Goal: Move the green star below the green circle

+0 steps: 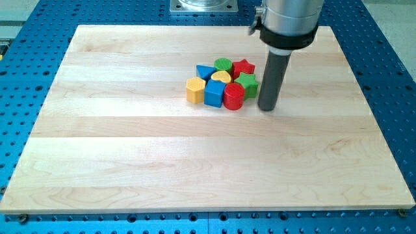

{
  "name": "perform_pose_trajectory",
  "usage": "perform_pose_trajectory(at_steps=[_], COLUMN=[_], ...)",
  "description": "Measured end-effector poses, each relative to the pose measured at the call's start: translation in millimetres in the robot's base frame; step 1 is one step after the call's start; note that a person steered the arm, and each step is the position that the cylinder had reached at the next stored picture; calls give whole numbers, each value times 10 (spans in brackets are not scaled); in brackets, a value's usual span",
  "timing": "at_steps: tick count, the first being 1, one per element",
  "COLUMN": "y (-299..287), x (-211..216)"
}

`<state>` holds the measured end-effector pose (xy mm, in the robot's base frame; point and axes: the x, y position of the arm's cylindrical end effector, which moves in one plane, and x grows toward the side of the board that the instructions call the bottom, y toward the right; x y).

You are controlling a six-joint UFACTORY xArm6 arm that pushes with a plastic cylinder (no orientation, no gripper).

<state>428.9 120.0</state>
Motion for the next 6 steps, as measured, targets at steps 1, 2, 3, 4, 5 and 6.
perform_pose_trajectory(at_steps=[1, 2, 3, 4, 5, 6], y=[61, -194, -450, -153, -459, -834], x=[-237, -498, -623, -477, -402, -403])
